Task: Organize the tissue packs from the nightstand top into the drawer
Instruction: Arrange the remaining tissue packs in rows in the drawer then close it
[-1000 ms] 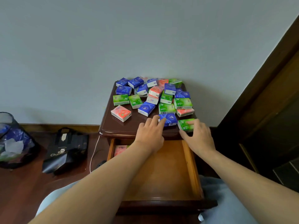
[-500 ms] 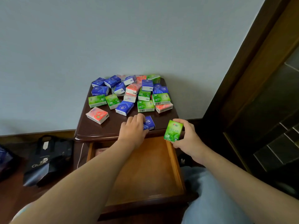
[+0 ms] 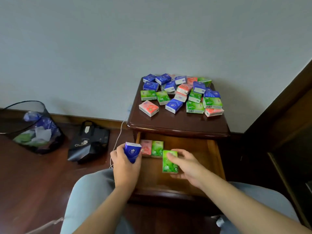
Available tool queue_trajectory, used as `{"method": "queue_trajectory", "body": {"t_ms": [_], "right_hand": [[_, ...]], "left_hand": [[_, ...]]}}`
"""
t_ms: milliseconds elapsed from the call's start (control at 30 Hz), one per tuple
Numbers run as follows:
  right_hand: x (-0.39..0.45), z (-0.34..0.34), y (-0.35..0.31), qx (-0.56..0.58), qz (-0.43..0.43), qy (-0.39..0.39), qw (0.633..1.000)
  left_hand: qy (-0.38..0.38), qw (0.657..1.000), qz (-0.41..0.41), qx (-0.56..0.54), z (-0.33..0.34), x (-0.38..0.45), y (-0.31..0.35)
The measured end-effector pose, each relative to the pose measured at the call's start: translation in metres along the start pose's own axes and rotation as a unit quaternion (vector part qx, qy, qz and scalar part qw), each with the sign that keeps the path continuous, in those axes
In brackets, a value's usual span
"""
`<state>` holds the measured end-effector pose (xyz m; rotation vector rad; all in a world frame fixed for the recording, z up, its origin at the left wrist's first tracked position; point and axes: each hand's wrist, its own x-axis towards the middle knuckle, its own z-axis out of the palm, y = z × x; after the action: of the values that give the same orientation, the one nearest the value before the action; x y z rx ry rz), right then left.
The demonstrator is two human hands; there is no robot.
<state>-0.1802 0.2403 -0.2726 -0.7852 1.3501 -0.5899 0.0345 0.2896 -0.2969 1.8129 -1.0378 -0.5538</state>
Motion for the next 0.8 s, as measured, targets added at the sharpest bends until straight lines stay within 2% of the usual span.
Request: {"method": "queue_trajectory", "body": {"t_ms": [100, 233, 433, 567, 800], "right_hand": [[0.012, 0.05, 0.016, -0.008, 0.037, 0.032, 0.999], [0.029, 0.084, 0.032, 0.007, 0.079, 0.058, 0.995], [0.039, 0.103, 0.039, -0.001, 0.067, 0.122, 0.99], [0.037, 0.112, 0.037, -0.04, 0.084, 0.166, 0.982], [0.042, 0.13, 0.033, 0.02, 0.107, 0.172, 0.979]], "left_hand": [[0.017, 0.996, -0.031, -0.078, -0.016, -0.006, -0.008], [0.005, 0.989, -0.065, -0.133, -0.018, -0.006, -0.007], [0.029, 0.988, -0.043, -0.146, -0.023, -0.006, -0.013], [0.028, 0.983, -0.065, -0.171, -0.021, -0.003, -0.019], [0.034, 0.979, -0.069, -0.191, -0.019, -0.004, -0.021]]}}
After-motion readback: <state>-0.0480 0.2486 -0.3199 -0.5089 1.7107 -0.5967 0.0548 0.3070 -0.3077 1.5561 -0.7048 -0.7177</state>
